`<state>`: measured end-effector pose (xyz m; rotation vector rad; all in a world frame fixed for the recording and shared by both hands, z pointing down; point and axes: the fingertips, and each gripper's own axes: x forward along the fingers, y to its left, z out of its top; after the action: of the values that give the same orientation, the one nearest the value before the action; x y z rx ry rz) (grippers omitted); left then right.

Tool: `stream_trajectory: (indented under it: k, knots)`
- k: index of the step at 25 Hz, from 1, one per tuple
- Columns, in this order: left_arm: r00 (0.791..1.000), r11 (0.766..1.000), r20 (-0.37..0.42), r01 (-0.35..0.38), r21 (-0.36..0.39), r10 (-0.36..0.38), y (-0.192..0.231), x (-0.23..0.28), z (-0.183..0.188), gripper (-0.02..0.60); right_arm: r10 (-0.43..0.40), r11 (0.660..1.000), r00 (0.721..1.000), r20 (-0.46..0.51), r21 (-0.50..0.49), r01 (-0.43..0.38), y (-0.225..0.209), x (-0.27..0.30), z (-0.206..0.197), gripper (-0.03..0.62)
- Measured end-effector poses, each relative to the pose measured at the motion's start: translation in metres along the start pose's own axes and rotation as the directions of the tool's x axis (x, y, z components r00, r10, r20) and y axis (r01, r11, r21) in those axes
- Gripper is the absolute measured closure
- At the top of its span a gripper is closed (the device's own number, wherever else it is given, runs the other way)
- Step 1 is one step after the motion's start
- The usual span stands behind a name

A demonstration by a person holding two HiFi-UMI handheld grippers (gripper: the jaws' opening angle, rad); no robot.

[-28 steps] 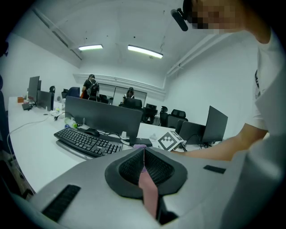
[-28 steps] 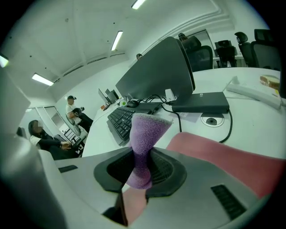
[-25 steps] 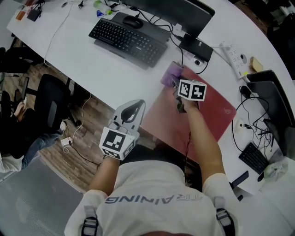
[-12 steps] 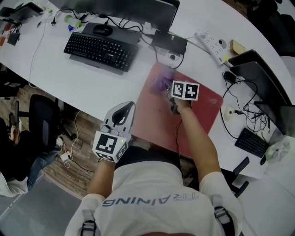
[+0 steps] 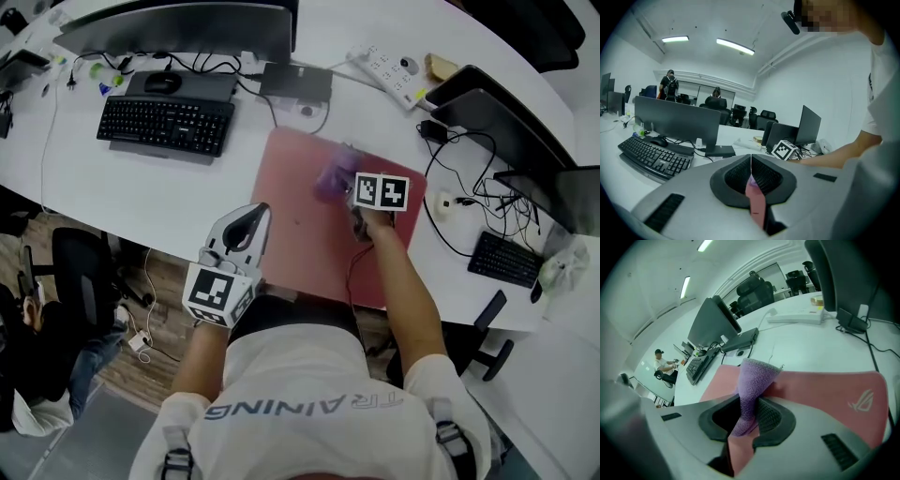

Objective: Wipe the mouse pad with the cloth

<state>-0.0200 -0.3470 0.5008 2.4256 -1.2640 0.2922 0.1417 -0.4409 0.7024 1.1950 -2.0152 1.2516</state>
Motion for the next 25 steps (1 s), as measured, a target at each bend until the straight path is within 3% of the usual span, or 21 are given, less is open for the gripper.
stream_trajectory:
  k: [11, 20, 25]
  knots:
    - [0.994, 0.995, -0.043, 0.099, 0.011, -0.098, -0.033, 0.031, -0.005, 0.549, -0.082, 0.988, 0.996, 0.033, 0.135, 0.077, -0.085, -0.065, -0.026, 0.491]
    - [0.99, 0.99, -0.053, 0.135, 0.033, -0.133, -0.048, 0.05, 0.001, 0.549, -0.131, 0.98, 0.991, -0.004, 0.152, 0.13, -0.154, -0.109, -0.033, 0.49]
    - [0.99, 0.99, -0.048, 0.136, 0.04, -0.134, -0.05, 0.045, 0.004, 0.549, -0.21, 0.967, 0.978, -0.014, 0.146, 0.21, -0.178, -0.128, -0.037, 0.49]
